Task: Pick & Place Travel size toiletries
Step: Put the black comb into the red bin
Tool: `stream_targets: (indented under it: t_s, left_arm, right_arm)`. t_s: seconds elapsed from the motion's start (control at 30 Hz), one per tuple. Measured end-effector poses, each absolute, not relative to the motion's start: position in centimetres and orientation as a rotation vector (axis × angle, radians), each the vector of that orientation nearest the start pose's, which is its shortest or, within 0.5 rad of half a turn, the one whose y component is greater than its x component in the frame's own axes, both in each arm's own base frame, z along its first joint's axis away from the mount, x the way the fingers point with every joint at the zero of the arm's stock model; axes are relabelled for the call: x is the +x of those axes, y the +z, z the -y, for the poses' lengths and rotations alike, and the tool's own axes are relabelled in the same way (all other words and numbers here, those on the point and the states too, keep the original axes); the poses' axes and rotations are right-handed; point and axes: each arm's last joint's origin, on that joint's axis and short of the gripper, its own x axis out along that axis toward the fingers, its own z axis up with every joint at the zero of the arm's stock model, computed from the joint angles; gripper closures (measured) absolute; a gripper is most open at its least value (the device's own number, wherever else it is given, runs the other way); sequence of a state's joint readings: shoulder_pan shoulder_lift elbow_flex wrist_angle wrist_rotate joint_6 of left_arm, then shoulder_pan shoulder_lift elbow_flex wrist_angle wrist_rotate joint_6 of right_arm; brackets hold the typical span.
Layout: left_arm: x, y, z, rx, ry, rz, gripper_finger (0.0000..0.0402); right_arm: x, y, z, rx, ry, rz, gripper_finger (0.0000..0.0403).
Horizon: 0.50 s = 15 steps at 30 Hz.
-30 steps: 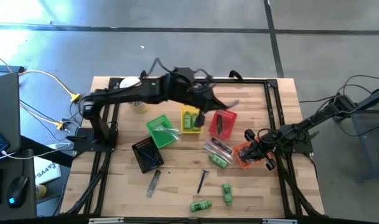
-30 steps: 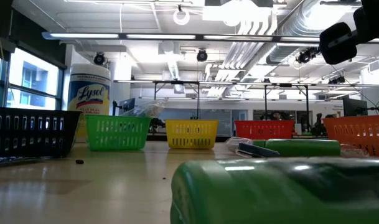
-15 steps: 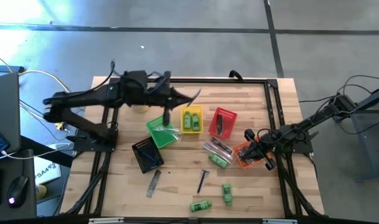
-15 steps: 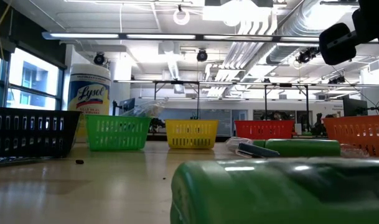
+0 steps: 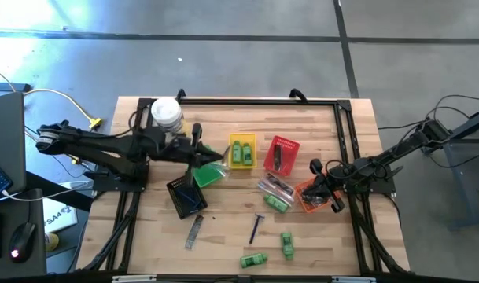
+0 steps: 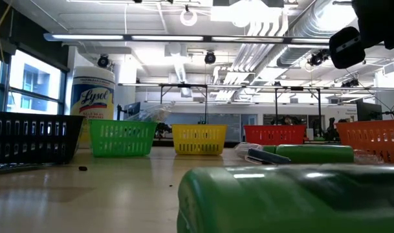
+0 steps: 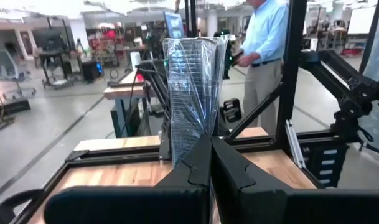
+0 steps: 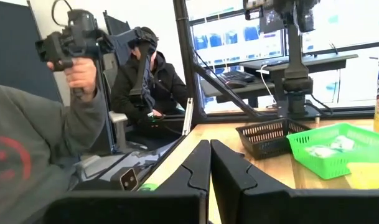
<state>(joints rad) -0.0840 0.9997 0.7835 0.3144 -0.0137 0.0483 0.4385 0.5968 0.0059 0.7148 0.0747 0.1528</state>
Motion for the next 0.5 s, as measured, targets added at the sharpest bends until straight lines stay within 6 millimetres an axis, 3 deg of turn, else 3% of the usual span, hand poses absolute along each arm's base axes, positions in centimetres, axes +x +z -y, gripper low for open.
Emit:
stream_targets:
  t_s: [0.5]
  left_arm:
    - [21.1,28.8,1.7,0.022,-0.049,0.152,0.0402]
  right_arm:
    - [12.3,17.7,-5.5,0.148,0.365,0.096,0.0399]
